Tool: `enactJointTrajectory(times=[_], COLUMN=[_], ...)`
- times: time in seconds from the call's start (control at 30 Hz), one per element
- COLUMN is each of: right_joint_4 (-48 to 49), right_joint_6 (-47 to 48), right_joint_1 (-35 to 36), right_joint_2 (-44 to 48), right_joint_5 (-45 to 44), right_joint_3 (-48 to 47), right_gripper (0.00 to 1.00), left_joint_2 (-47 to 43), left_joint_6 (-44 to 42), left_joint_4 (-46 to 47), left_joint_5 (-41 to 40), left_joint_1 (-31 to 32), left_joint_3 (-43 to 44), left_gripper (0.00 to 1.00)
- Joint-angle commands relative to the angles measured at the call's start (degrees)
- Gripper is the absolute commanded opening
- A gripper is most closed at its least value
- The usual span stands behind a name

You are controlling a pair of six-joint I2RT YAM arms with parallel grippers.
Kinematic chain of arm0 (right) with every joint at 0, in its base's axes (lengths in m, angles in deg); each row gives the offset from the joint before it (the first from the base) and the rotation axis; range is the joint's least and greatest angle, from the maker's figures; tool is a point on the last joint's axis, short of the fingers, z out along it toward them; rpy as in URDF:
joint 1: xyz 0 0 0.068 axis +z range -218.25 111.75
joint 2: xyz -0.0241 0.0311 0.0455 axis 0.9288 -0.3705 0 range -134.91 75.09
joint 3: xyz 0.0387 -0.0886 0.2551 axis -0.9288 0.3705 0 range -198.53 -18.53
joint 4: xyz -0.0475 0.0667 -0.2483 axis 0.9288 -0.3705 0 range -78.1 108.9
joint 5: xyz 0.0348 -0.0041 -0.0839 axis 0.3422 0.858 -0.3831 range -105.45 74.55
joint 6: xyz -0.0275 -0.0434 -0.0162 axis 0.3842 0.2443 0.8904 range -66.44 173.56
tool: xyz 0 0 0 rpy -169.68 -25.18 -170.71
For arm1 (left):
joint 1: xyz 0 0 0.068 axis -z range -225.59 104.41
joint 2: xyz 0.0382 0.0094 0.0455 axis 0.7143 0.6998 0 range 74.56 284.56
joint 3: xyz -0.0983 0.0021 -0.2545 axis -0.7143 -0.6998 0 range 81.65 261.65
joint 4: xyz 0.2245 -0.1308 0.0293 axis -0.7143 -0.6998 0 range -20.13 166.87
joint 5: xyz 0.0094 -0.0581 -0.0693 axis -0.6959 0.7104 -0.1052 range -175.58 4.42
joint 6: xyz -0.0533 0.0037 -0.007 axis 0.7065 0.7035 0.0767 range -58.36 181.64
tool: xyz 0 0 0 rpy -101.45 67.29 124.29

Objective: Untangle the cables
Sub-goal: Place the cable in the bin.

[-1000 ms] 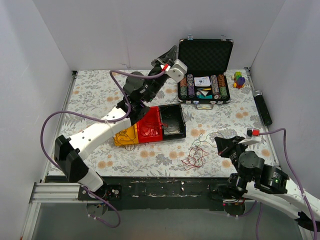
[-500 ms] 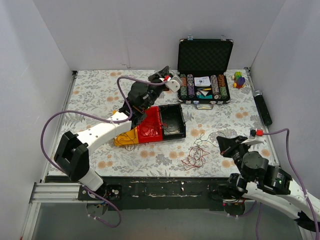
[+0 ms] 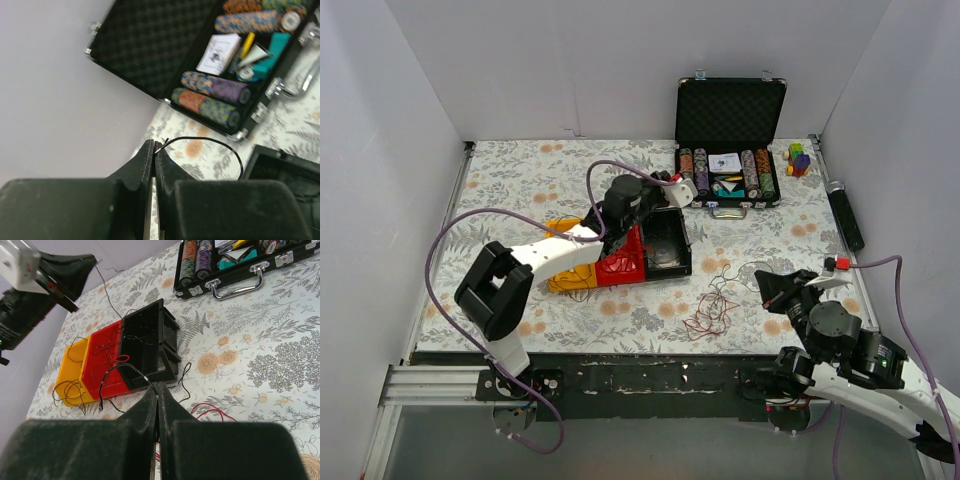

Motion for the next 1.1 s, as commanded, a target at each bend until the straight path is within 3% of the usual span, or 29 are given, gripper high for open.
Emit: enactJointTrajectory(times=[0.0, 0.17, 0.43, 0.67, 0.77, 0.9, 1.07], right_joint_4=[2.0, 2.79, 4.29, 6.04, 6.83, 7.28, 8.5], right_joint_6=[1.53, 2.76, 4.34, 4.96, 5.22, 5.05, 5.13], right_joint_1=[-0.1, -0.1, -0.01, -0.1, -0.01, -0.1, -0.1], right_joint_2=[-0.67, -0.75, -2.33, -2.42, -2.69, -3.48, -4.09], right_joint_5=[-1.34, -1.96, -2.22, -1.87, -1.52, -1.08, -0.55], right_joint_3=[-3.59, -4.99, -6.05, -5.52, -5.17, -4.65, -4.29], right_gripper=[0.01, 0.01, 0.01, 0.01, 0.01, 0.01, 0.01], left_joint_2=[1.34, 4.94, 11.44, 11.1, 9.35, 4.52, -2.33], left_joint_6=[-1.04, -3.24, -2.1, 0.27, 1.85, 4.13, 4.76], left_joint_4=[-4.63, -6.03, -18.95, -22.56, -26.07, -32.48, -38.37], left_joint_5=[2.48, 2.48, 2.48, 2.48, 5.2, 10.55, 17.67], left_joint_1=[1.66, 3.86, 4.3, 4.21, 4.04, 3.69, 2.99], left_joint_3=[-1.06, -3.0, 2.62, 5.26, 8.94, 14.4, 17.31], left_gripper=[0.0, 0.0, 0.0, 0.01, 0.19, 0.65, 0.97])
